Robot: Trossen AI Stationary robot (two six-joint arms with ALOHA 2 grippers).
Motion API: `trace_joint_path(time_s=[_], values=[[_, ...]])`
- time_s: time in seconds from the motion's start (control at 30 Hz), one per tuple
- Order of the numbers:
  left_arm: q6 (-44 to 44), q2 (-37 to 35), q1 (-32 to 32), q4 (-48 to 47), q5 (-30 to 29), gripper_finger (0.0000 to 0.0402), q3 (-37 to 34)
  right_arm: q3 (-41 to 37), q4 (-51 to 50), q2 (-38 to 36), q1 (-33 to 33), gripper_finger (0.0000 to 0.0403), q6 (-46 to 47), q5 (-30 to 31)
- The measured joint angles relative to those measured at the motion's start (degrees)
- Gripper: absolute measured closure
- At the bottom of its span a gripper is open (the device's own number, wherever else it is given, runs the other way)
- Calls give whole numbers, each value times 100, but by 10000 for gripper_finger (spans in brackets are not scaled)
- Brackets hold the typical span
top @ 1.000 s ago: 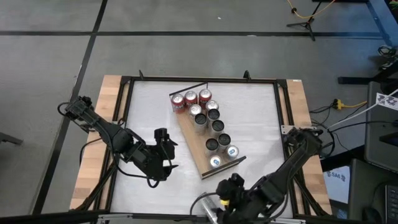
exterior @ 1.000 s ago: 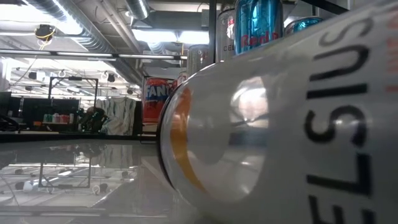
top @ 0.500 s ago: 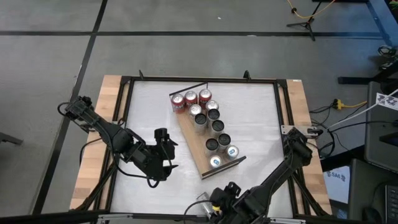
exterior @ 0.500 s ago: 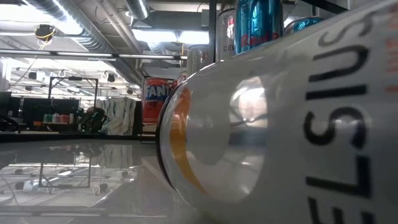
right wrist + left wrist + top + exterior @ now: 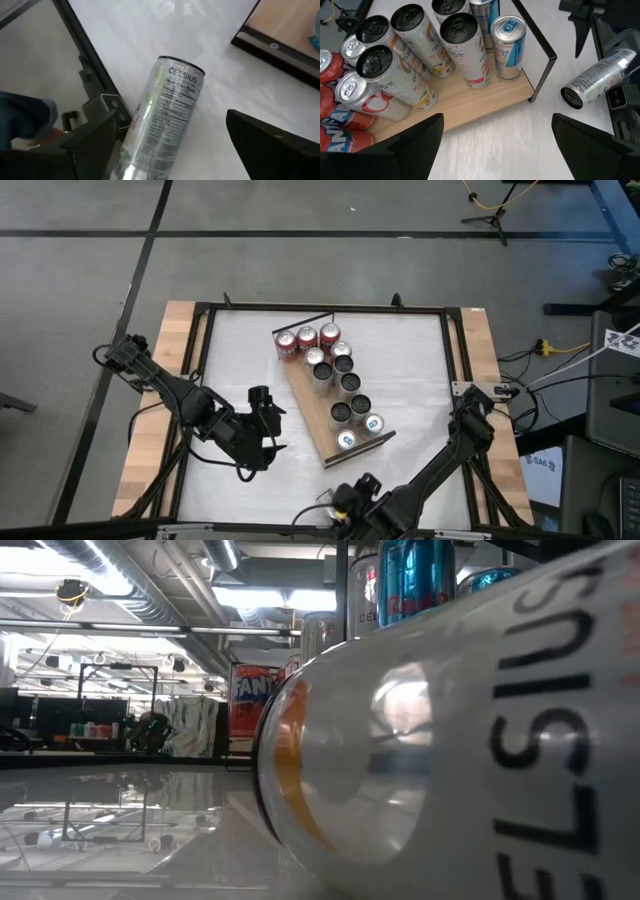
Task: Place canned beverage on shelf
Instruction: Align the yellow soda can with the other yellow soda can
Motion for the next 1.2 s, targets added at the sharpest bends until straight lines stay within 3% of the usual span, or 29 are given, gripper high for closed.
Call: trace_joint_path(time_s=[0.63, 1.2], values=[[1, 0, 0, 4, 0, 39, 0, 0, 245, 547, -108, 38, 219, -253], [3, 0, 0, 4, 0, 39, 0, 0, 289, 556, -219, 38, 364, -412]])
